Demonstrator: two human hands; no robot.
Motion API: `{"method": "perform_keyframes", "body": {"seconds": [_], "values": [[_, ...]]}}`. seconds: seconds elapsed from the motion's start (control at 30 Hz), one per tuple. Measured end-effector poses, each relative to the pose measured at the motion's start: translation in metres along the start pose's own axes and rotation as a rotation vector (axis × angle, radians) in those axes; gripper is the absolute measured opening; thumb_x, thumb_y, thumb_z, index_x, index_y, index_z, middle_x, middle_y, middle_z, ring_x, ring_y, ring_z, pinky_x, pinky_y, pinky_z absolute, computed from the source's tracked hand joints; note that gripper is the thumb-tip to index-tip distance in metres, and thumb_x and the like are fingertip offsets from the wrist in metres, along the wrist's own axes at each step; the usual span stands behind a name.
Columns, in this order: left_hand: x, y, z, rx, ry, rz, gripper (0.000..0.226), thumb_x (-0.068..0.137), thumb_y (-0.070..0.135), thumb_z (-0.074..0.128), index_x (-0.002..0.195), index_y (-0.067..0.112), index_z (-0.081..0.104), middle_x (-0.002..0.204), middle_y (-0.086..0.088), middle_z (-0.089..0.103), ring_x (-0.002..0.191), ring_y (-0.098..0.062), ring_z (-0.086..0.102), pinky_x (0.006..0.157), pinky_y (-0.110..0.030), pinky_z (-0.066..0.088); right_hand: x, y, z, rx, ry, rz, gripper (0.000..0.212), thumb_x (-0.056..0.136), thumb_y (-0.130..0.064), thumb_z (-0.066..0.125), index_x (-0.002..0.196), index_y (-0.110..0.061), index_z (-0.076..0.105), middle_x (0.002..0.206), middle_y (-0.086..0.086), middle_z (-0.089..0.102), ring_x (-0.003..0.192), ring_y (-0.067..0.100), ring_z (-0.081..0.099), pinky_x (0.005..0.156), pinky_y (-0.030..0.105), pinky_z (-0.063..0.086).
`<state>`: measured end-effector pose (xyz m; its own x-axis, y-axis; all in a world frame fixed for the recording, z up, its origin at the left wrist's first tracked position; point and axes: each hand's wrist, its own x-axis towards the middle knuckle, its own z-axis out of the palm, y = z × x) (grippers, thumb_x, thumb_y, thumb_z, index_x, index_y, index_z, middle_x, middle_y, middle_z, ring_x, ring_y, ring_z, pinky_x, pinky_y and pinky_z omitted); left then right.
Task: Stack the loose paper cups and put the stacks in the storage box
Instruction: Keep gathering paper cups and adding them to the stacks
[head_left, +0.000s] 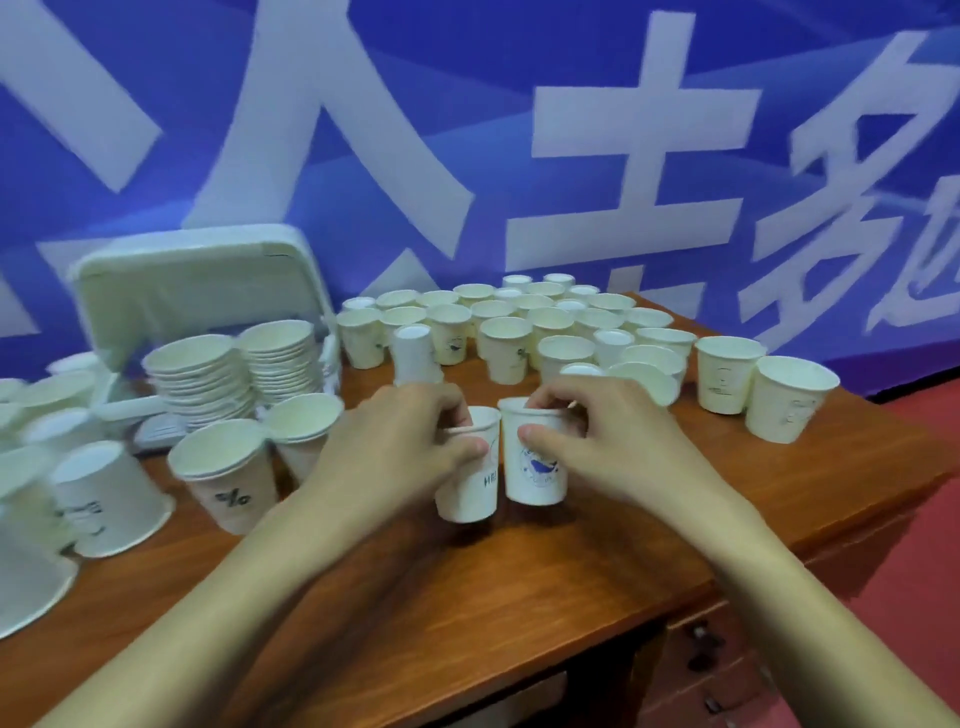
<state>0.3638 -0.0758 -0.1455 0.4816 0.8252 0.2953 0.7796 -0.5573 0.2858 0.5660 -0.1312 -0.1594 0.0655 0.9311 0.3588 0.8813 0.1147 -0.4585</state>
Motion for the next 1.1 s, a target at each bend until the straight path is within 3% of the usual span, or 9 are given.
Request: {"method": "perform_keyframes", "body": {"seconds": [0.23,0.4,0.63,0.77,1.1], "values": [[-0.051,-0.057,-0.086,0.105,0.376,-0.082,0.026,0.081,0.055,0.061,0.084,0.030,0.063,0.076,0.013,0.065,0.080,-0.012,0.061,0.065,-0.038,0.051,0.049,-0.099,0.023,0.104,0.154,-0.318,0.017,0.082,-0.050,0.062,0.088,-0.035,0.067,0.080,-0.018,0.066,0.079,0.009,0.060,0.068,0.040,0.052],[-0.079,-0.097,-0.128,0.116,0.471,-0.197,0.027,0.081,0.060,0.059,0.081,0.033,0.064,0.071,0.019,0.063,0.076,-0.007,0.062,0.065,-0.038,0.052,0.074,-0.151,0.041,0.102,0.226,-0.536,0.017,0.085,-0.048,0.062,0.090,-0.032,0.066,0.073,-0.020,0.057,0.077,0.011,0.060,0.066,0.038,0.051],[-0.074,-0.128,-0.118,0.112,0.447,-0.269,0.018,0.086,0.049,0.063,0.084,0.032,0.066,0.071,0.016,0.064,0.077,-0.007,0.062,0.063,-0.034,0.051,0.102,-0.165,0.070,0.081,0.131,-0.594,0.015,0.086,-0.046,0.062,0.089,-0.032,0.067,0.073,-0.021,0.056,0.078,0.013,0.060,0.065,0.036,0.050],[-0.064,-0.141,-0.103,0.096,0.400,-0.256,0.020,0.085,0.051,0.060,0.085,0.032,0.066,0.075,0.016,0.065,0.077,-0.005,0.061,0.065,-0.035,0.052,0.108,-0.155,0.077,-0.045,0.104,-0.584,0.015,0.085,-0.047,0.062,0.089,-0.033,0.068,0.073,-0.019,0.053,0.079,0.015,0.058,0.063,0.034,0.046],[-0.056,-0.155,-0.082,0.008,0.328,-0.216,0.024,0.082,0.056,0.052,0.083,0.037,0.065,0.074,0.015,0.066,0.077,-0.005,0.061,0.065,-0.039,0.052,0.115,-0.132,0.099,-0.080,-0.055,-0.561,0.018,0.088,-0.049,0.059,0.092,-0.035,0.069,0.086,-0.018,0.067,0.082,0.006,0.059,0.065,0.030,0.046]]}}
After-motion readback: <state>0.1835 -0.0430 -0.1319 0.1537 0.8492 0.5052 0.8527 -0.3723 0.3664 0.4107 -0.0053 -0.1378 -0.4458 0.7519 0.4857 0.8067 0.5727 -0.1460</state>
